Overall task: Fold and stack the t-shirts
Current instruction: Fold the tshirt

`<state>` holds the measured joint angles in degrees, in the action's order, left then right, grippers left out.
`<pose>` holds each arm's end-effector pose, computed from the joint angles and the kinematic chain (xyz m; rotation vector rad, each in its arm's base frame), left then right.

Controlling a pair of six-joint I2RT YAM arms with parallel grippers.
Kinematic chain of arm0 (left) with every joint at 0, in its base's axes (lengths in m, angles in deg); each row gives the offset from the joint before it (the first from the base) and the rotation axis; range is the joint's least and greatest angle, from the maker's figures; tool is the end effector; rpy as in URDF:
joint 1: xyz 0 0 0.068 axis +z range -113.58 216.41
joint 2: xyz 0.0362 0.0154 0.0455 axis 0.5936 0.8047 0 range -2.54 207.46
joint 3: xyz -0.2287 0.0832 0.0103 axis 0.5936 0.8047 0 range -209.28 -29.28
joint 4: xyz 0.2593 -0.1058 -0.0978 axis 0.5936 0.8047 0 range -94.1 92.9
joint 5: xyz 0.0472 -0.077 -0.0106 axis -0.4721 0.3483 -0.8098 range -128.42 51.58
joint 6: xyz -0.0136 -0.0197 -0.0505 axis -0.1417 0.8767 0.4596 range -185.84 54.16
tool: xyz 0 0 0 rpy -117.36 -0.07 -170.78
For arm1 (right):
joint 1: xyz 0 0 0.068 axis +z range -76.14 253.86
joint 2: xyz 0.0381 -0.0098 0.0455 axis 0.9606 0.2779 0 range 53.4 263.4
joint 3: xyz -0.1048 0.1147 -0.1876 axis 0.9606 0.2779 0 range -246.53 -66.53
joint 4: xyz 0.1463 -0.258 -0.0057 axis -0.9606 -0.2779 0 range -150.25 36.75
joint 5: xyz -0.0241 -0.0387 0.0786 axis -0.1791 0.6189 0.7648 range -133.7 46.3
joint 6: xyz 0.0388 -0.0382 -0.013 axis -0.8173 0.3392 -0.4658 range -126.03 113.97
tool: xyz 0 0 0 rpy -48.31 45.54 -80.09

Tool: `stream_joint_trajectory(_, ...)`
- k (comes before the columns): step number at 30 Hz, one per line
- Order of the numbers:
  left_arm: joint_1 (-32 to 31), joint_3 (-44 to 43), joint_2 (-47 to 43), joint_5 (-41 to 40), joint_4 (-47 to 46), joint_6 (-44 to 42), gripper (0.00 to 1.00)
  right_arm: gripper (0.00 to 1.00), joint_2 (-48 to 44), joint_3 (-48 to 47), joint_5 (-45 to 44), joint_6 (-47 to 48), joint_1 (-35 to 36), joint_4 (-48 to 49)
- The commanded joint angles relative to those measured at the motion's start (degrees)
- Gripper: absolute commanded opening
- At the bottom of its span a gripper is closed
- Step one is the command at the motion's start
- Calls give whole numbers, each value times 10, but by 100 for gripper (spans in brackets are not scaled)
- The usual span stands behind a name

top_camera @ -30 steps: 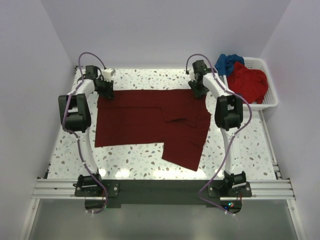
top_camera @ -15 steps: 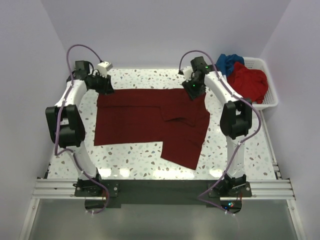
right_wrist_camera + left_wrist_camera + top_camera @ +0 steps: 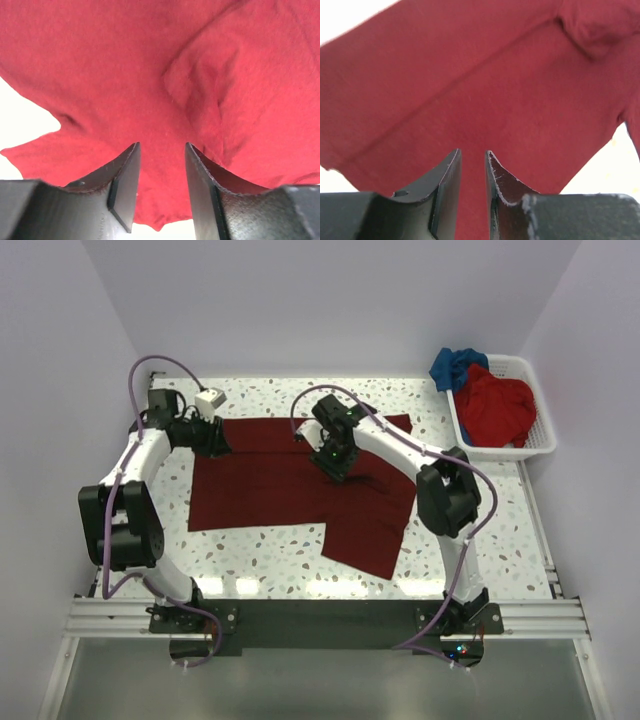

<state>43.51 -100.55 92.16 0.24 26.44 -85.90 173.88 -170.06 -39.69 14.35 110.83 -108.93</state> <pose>0.3833 0.0234 0.2051 0.5239 2.2713 -0.6130 0.3655 0.2785 0.1826 -1.3796 2.4909 0.1614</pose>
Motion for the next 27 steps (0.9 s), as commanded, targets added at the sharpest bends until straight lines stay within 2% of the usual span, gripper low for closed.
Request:
stream_joint_trajectory(1, 2, 23, -21, 2, -30, 18, 31, 46, 26, -27, -33, -15, 5, 15)
stream_joint_trajectory(9, 2, 31, -19, 4, -41, 23, 31, 45, 77, -62, -52, -22, 18, 22)
stream_joint_trajectory(21, 6, 46, -11, 6, -49, 19, 31, 42, 105, -84, -80, -33, 18, 28)
stream_joint_trajectory(26, 6, 44, -5, 10, -51, 19, 31, 27, 115, -101, -82, -39, 17, 20)
stream_joint_trajectory(27, 6, 44, -4, 10, -51, 18, 31, 27, 117, -107, -80, -39, 17, 18)
